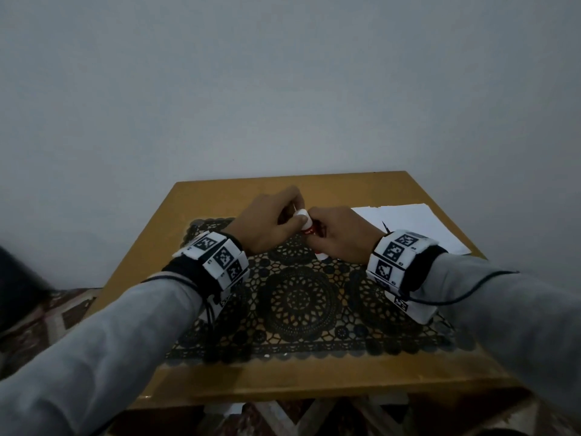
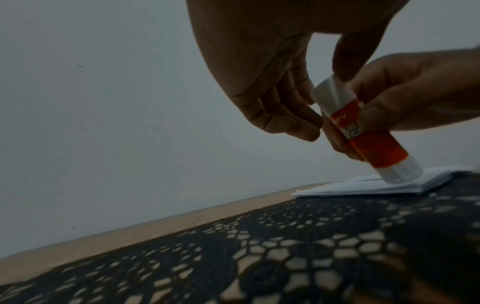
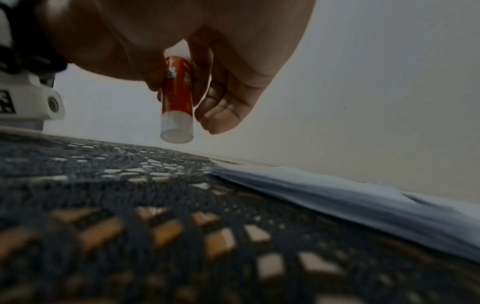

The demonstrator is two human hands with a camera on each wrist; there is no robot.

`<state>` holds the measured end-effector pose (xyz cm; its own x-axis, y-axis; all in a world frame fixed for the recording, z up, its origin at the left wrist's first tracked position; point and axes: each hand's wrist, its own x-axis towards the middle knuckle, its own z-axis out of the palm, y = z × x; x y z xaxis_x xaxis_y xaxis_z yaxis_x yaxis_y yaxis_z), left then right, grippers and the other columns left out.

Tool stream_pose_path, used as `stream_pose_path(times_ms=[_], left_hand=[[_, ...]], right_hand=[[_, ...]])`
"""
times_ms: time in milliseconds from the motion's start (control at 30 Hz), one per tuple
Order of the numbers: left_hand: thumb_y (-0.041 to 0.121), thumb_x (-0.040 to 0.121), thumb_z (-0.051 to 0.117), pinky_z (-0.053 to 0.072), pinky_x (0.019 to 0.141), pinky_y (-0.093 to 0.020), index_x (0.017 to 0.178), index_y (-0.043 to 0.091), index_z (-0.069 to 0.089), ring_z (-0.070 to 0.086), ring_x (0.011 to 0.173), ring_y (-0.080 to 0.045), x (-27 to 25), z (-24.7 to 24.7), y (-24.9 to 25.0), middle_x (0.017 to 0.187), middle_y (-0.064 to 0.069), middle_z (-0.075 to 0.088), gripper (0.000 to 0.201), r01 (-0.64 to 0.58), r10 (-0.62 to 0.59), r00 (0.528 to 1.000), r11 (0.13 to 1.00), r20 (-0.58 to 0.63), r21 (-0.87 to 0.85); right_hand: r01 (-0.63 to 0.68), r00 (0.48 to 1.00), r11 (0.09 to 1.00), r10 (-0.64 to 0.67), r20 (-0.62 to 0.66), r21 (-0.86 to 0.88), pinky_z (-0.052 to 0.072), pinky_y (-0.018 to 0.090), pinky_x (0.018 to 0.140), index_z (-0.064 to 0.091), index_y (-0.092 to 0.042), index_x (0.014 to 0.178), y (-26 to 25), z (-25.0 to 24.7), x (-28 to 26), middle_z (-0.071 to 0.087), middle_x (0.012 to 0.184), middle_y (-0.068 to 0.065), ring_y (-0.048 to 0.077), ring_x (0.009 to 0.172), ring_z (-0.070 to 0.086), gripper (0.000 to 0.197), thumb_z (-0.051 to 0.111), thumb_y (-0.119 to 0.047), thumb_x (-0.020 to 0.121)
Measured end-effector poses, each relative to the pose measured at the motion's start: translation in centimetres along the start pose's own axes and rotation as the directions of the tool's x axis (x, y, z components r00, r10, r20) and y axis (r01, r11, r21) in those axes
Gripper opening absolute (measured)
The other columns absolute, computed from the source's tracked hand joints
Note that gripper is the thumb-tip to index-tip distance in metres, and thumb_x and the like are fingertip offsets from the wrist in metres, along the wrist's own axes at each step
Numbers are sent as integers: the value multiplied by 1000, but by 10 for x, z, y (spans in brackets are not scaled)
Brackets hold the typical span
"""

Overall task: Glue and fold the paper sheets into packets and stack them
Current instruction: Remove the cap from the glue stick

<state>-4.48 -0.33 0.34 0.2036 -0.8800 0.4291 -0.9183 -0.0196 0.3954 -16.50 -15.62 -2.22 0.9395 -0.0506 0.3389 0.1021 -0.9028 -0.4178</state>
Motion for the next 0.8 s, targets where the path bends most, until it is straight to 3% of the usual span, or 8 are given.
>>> stream_pose_path(times_ms=[100,200,267,333,400,467,600,800], left_hand=[[29,93,57,45,57,-28,106,19,51,56,63,-11,2,5,-7,74,3,62,18,-33,33,999,999,27,-4],[28,94,55,42,56,-22,116,17,47,54,63,-8,7,9,-9,75,6,61,26,-98,97,994,995,45,10],[27,93,54,45,57,-27,116,18,46,54,64,-12,9,13,-10,79,4,62,26,-140,137,988,989,70,46],[24,93,54,46,57,-33,112,18,44,54,66,-15,9,15,-10,83,2,63,23,-174,168,983,981,77,80],[23,93,54,47,57,-34,109,20,41,54,67,-16,9,16,-11,85,1,63,21,-172,167,984,982,62,81],[24,93,53,42,53,-31,107,21,38,51,62,-12,8,15,-11,81,2,60,21,-146,145,989,985,15,87],[24,94,52,28,49,-22,108,12,40,44,56,-2,7,12,-13,74,5,54,22,-116,125,989,986,-74,122],[21,92,57,29,51,-18,108,13,44,47,58,-4,3,8,-13,73,5,55,22,-92,100,991,991,-86,100]], right_hand=[[-33,999,998,33,3,47,43,26,60,58,-16,100,8,-1,0,61,77,-7,7,64,54,18,60,-32,90],[-38,999,998,38,14,43,47,29,63,58,-16,106,13,-4,-1,64,82,-4,12,69,59,24,60,-34,90],[-27,998,999,28,51,-24,41,27,60,55,-16,101,13,-5,-1,62,79,-4,14,66,57,21,61,-33,90],[-22,998,998,25,65,-51,35,23,58,54,-19,100,13,-4,0,55,70,-10,7,60,52,20,63,-33,89],[-28,999,1000,28,40,-3,37,22,57,57,-17,105,13,-6,0,52,68,-15,4,60,51,25,65,-33,88],[-22,999,999,21,28,23,41,27,60,55,-18,101,13,-6,-1,54,71,-12,11,64,54,22,65,-33,88],[-4,999,1000,4,34,4,35,25,58,42,-27,93,13,-7,-1,52,73,-9,10,64,49,18,60,-29,92],[8,999,999,-5,53,-54,34,23,58,48,-20,107,15,-7,-1,53,76,-6,11,65,51,20,59,-30,94]])
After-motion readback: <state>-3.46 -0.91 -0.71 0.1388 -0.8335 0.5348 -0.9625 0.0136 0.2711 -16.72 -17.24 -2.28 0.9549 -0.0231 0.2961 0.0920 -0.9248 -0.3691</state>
